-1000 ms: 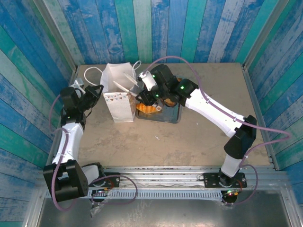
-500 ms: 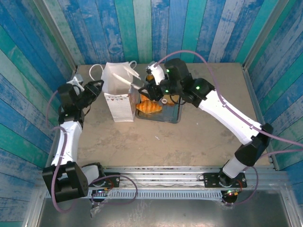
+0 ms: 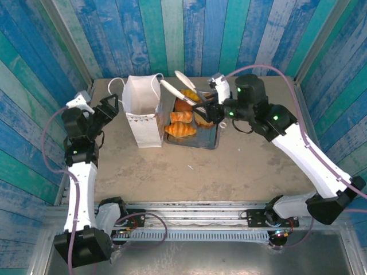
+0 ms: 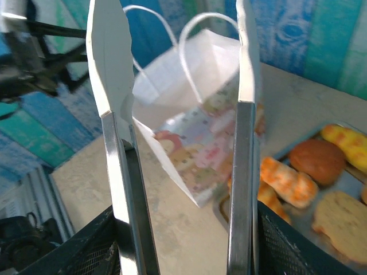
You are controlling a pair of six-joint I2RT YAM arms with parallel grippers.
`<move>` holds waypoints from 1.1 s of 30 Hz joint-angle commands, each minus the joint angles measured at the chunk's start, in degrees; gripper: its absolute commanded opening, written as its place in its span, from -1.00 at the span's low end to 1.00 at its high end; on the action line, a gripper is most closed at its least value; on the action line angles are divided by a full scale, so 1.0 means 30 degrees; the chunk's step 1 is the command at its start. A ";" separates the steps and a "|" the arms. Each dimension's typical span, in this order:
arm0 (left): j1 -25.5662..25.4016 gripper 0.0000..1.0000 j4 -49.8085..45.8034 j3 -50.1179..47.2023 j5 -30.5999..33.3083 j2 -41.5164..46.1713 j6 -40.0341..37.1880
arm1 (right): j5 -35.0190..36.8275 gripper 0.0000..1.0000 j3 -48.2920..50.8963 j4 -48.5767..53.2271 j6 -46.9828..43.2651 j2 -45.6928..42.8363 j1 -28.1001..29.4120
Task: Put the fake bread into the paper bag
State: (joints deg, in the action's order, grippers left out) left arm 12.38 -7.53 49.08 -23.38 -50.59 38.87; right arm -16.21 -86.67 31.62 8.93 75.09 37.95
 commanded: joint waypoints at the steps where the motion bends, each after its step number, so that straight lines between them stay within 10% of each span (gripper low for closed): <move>1: 0.0054 0.75 -0.0880 -0.0015 0.1998 0.1315 -0.0995 | 0.1727 0.15 0.1072 0.1650 -0.0782 -0.1195 -0.0420; 15: 0.0058 0.97 -0.1680 -0.1637 0.4868 0.3481 -0.2816 | 0.5907 0.14 0.6371 0.1648 -0.6385 -0.2198 -0.0141; 33: 0.0040 0.95 -0.0544 -0.2751 0.5745 0.2976 -0.3290 | 1.1260 0.25 0.5423 0.0220 -1.0589 0.5013 0.3223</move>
State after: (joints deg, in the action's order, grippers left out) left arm 12.38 -11.14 41.67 -7.11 -41.36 30.02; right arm 14.66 -67.46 34.09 -20.69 88.97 47.13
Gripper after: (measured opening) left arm 0.975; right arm 0.628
